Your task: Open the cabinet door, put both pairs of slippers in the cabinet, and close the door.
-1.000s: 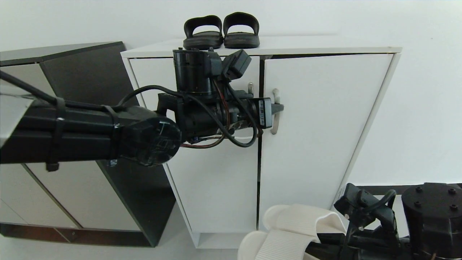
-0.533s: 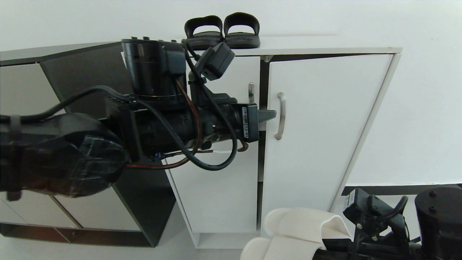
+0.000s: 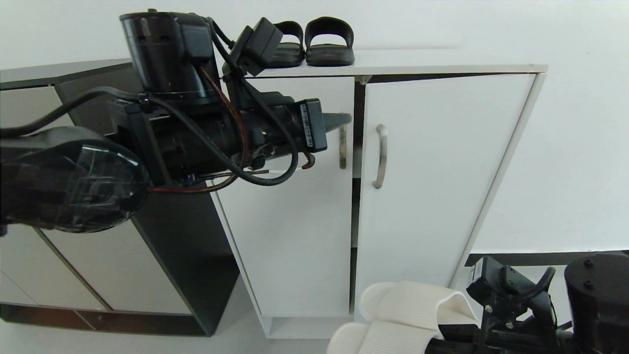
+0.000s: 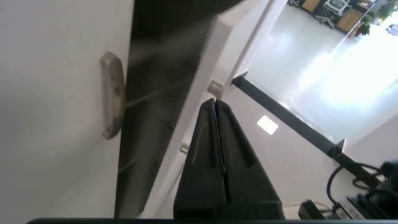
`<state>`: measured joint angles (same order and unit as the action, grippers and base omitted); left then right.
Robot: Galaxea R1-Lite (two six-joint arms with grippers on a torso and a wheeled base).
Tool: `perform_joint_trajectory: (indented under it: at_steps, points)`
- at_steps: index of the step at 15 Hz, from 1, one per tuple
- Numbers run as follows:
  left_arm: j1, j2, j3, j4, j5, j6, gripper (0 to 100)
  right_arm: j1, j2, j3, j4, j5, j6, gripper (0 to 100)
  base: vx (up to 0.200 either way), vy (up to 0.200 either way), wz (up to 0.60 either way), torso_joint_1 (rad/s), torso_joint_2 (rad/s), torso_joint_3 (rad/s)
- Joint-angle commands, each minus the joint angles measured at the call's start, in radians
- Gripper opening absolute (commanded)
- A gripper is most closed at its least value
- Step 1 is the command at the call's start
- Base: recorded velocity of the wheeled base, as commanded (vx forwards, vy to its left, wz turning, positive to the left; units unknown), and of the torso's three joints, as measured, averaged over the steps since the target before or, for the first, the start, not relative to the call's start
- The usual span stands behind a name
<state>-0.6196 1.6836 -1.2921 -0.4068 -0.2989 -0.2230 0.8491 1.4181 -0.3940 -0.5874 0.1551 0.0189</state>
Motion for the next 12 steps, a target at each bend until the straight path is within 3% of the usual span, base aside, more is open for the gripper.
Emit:
perform_joint_trajectory:
  at_steps: [1,6,12]
  points:
    - [0.008,0.062,-0.052,0.003,0.0,-0.003,0,0.001,0.001,0.0,0.0,0.0,-0.001,0,0.0,0.0,0.0,0.0,0.0,0.0]
    - [0.009,0.18,-0.191,0.005,0.0,-0.013,0,0.001,0.016,0.0,-0.002,-0.002,-0.002,0,0.0,0.0,0.0,0.0,0.0,0.0]
    - [0.008,0.249,-0.277,0.003,-0.003,-0.015,0,0.004,0.025,0.0,0.001,0.0,-0.002,0,0.0,0.0,0.0,0.0,0.0,0.0]
